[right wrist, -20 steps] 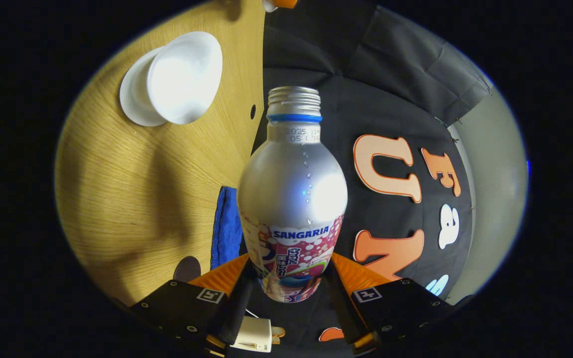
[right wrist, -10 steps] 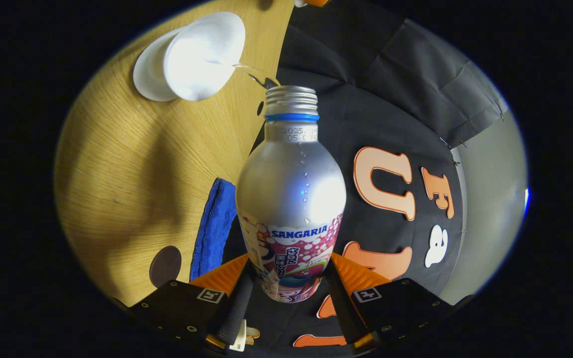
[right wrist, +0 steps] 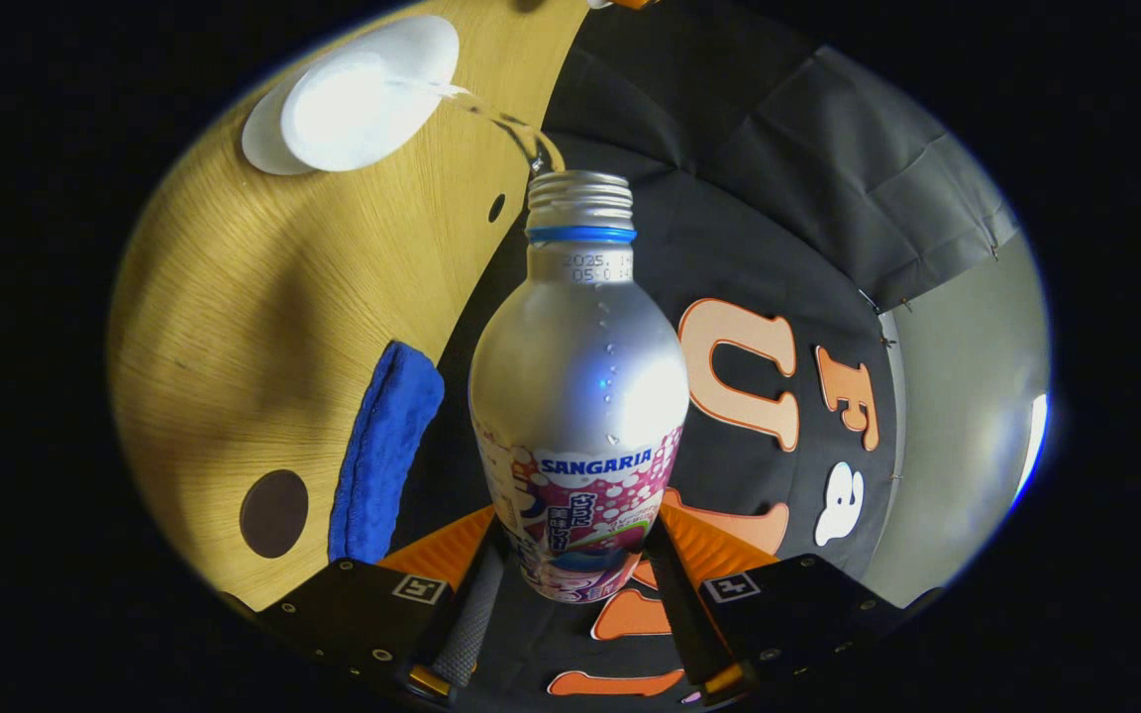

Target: Open the teacup lid with one hand, grasp the water bottle and pour water into the teacup with the other hand; after pouring, place the water bottle on the coaster and then close the teacup lid.

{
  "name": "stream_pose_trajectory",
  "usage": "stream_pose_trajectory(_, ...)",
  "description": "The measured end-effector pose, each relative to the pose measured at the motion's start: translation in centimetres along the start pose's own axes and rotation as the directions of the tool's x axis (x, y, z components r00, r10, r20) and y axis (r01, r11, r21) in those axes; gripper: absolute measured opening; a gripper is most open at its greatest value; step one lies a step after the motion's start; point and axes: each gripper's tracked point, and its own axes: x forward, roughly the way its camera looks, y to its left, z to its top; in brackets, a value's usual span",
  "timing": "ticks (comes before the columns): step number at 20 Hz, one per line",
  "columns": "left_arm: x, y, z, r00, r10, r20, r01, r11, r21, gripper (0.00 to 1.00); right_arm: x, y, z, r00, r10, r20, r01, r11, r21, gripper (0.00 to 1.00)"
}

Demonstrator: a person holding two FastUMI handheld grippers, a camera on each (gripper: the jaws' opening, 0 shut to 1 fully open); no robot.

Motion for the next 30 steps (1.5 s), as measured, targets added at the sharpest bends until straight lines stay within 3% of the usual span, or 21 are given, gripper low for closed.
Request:
stream_pose_trajectory(14,0.0,-0.3,0.2,1.0,-0.007,0.0,0.007,1.0,0.006,0.31,1.0,-1.3,-0.2,0.995,-0.099,0.031,0.101,0.992,-0.075,0.79)
stream_pose_trajectory(24,0.0,-0.7,0.0,1.0,-0.014,-0.003,0.014,1.0,0.002,0.34,1.7,-1.6,0.3,0.99,-0.075,0.122,0.089,0.99,-0.109,0.79)
stream_pose_trajectory(25,-0.1,-0.8,0.1,1.0,-0.017,-0.001,0.017,1.0,0.003,0.31,1.8,-1.8,0.4,0.988,-0.076,0.134,0.092,0.989,-0.116,0.75)
stream_pose_trajectory(30,0.0,-1.2,0.3,1.0,-0.021,0.003,0.021,1.0,0.003,0.33,1.9,-1.5,0.6,0.985,-0.067,0.157,0.083,0.991,-0.101,0.79)
